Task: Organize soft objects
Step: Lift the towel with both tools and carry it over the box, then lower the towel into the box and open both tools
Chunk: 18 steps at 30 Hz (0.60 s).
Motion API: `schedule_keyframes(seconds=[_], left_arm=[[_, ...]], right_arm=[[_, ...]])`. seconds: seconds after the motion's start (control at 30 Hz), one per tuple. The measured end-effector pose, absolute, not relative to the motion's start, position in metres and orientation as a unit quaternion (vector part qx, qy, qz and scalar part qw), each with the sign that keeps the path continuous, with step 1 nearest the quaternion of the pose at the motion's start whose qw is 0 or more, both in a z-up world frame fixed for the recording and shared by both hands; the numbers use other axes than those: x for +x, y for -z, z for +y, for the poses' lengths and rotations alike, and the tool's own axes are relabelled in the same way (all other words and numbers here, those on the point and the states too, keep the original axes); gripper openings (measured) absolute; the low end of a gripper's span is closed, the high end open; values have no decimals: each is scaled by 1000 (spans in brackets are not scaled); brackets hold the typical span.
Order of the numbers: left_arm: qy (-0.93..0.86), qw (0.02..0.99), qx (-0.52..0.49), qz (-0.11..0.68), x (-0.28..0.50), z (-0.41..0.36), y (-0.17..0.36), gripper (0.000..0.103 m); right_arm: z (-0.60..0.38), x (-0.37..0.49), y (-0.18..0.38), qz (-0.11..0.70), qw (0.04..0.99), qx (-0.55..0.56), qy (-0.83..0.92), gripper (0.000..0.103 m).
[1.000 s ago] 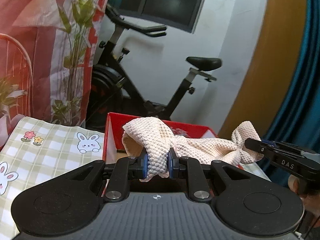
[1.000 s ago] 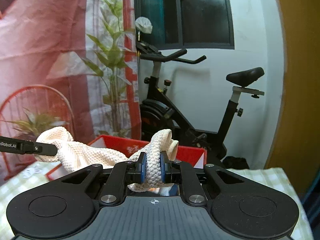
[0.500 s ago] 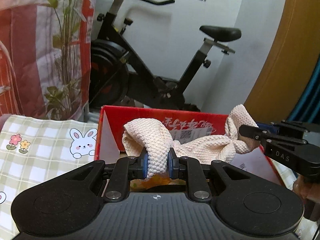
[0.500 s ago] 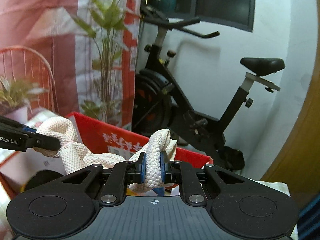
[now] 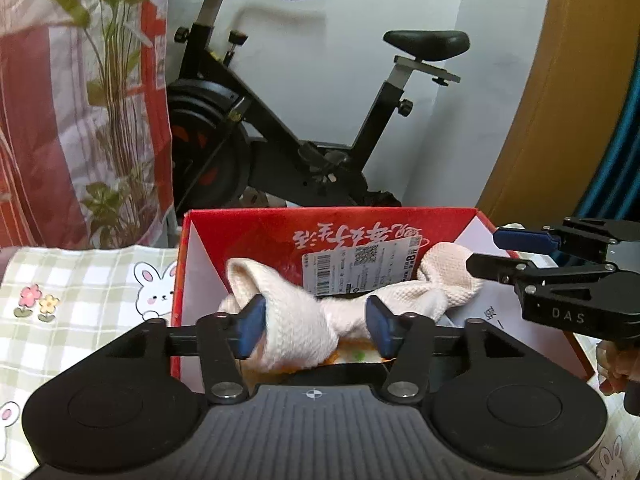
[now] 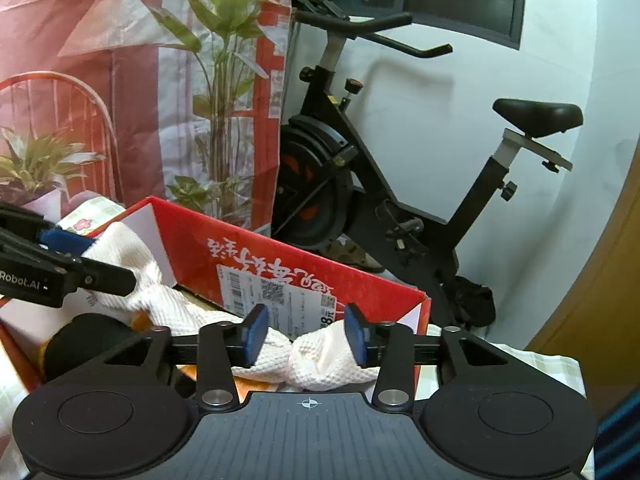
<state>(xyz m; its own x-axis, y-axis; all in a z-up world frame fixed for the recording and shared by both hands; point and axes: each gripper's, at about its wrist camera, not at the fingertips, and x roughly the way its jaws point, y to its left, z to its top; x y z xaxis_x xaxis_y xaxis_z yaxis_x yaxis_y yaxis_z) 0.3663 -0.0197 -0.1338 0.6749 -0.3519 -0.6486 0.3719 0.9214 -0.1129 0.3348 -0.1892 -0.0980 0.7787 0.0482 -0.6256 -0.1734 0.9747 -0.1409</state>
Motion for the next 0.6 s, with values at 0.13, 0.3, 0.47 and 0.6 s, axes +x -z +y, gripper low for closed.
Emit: schedule_keyframes(seconds=[0.13, 0.3, 0.47, 0.6], left_arm=[[205, 921, 21, 331, 349, -18, 121, 77], [213, 924, 24, 317, 324, -16, 108, 97], [214, 921, 11, 325, 301, -9, 108, 103], [208, 921, 2, 330, 285, -4, 113, 103]], right_arm=[[-190, 316, 85, 313, 943, -93, -66, 58], [-190, 290, 74, 301, 948, -79, -68, 78], [-189, 263, 70, 290, 953, -69, -59, 103], [-187, 246, 69, 292, 953, -55, -57, 103]])
